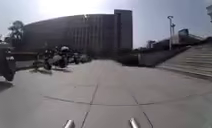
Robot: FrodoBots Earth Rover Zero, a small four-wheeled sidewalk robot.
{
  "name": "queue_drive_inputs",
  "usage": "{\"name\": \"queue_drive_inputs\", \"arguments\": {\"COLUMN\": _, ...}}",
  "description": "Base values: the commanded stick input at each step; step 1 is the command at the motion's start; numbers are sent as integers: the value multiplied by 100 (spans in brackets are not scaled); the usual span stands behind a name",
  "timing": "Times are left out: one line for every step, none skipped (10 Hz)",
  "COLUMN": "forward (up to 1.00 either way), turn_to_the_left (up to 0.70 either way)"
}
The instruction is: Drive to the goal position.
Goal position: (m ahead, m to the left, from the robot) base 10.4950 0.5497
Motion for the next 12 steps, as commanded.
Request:
{"name": "queue_drive_inputs", "arguments": {"forward": 100, "turn_to_the_left": 0}}
{"name": "queue_drive_inputs", "arguments": {"forward": 100, "turn_to_the_left": 0}}
{"name": "queue_drive_inputs", "arguments": {"forward": 100, "turn_to_the_left": 0}}
{"name": "queue_drive_inputs", "arguments": {"forward": 100, "turn_to_the_left": 0}}
{"name": "queue_drive_inputs", "arguments": {"forward": 100, "turn_to_the_left": 0}}
{"name": "queue_drive_inputs", "arguments": {"forward": 100, "turn_to_the_left": 0}}
{"name": "queue_drive_inputs", "arguments": {"forward": 100, "turn_to_the_left": 0}}
{"name": "queue_drive_inputs", "arguments": {"forward": 100, "turn_to_the_left": 0}}
{"name": "queue_drive_inputs", "arguments": {"forward": 100, "turn_to_the_left": 0}}
{"name": "queue_drive_inputs", "arguments": {"forward": 100, "turn_to_the_left": 0}}
{"name": "queue_drive_inputs", "arguments": {"forward": 100, "turn_to_the_left": 0}}
{"name": "queue_drive_inputs", "arguments": {"forward": 100, "turn_to_the_left": 0}}
